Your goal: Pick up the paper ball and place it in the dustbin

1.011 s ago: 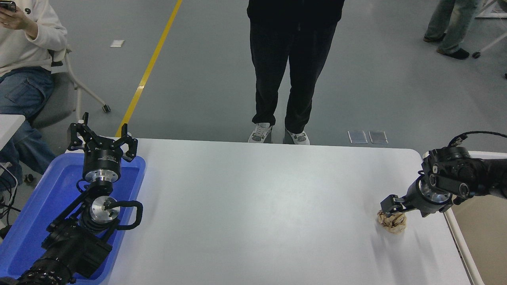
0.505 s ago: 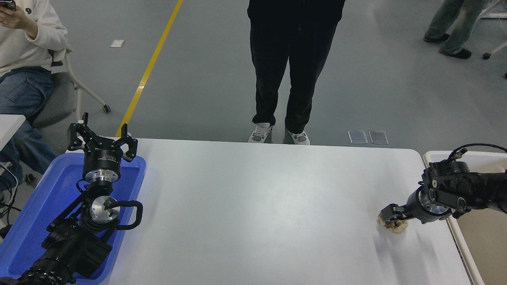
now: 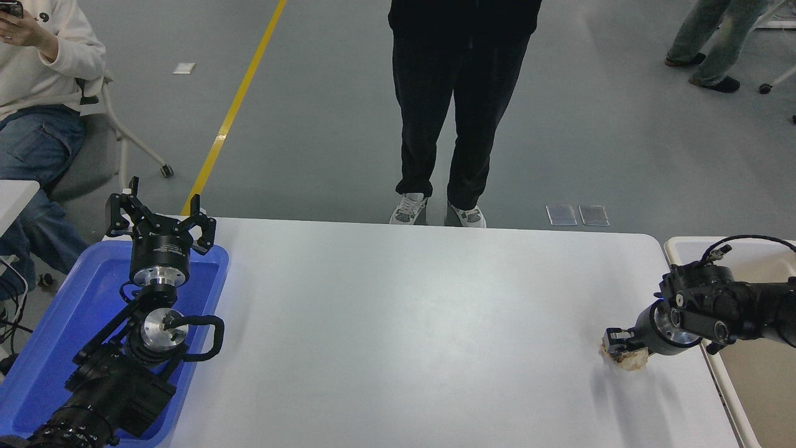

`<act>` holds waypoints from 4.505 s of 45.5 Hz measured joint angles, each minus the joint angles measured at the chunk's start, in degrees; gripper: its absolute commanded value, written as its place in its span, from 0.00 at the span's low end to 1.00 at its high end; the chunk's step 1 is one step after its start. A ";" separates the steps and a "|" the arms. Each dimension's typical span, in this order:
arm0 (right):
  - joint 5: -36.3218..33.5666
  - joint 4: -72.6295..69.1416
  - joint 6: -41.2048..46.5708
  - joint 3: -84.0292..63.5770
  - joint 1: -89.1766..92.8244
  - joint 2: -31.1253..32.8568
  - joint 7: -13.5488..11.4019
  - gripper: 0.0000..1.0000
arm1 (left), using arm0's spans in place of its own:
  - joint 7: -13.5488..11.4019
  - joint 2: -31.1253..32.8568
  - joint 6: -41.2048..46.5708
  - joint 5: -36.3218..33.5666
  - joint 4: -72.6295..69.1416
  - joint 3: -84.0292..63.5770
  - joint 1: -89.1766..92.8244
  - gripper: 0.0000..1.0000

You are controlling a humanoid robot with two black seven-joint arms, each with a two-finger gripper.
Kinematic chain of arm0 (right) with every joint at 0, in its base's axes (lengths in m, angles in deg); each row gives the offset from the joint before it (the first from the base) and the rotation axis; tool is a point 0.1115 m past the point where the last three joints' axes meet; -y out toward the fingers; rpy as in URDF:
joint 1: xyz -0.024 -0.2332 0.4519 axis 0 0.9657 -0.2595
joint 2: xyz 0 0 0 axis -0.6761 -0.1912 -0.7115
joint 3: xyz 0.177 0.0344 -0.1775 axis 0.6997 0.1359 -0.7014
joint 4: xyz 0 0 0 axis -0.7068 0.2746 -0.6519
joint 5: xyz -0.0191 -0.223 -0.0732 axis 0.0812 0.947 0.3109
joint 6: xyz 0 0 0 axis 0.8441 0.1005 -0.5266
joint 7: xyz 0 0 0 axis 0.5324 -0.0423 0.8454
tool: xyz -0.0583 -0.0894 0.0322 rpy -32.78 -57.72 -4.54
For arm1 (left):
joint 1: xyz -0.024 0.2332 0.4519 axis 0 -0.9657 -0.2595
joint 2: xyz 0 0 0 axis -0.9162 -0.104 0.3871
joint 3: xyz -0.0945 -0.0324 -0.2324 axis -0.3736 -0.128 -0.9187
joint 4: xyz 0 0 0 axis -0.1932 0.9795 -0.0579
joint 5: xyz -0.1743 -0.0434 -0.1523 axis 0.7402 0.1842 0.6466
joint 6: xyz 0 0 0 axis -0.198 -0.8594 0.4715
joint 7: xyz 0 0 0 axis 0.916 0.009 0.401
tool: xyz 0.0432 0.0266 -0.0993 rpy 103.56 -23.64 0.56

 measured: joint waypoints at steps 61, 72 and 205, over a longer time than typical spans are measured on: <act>-1.41 -46.99 18.54 -15.75 -63.90 26.15 -0.75 0.00 | 0.00 0.00 0.00 0.00 0.00 0.00 0.00 0.99; -5.78 -45.48 19.69 -17.23 -69.71 29.57 -3.92 0.00 | 0.00 0.00 0.00 -0.02 0.00 0.00 0.00 0.99; -49.37 34.66 -28.17 46.64 30.70 0.65 -0.48 1.00 | 0.00 0.00 0.00 0.00 0.00 0.00 0.00 0.99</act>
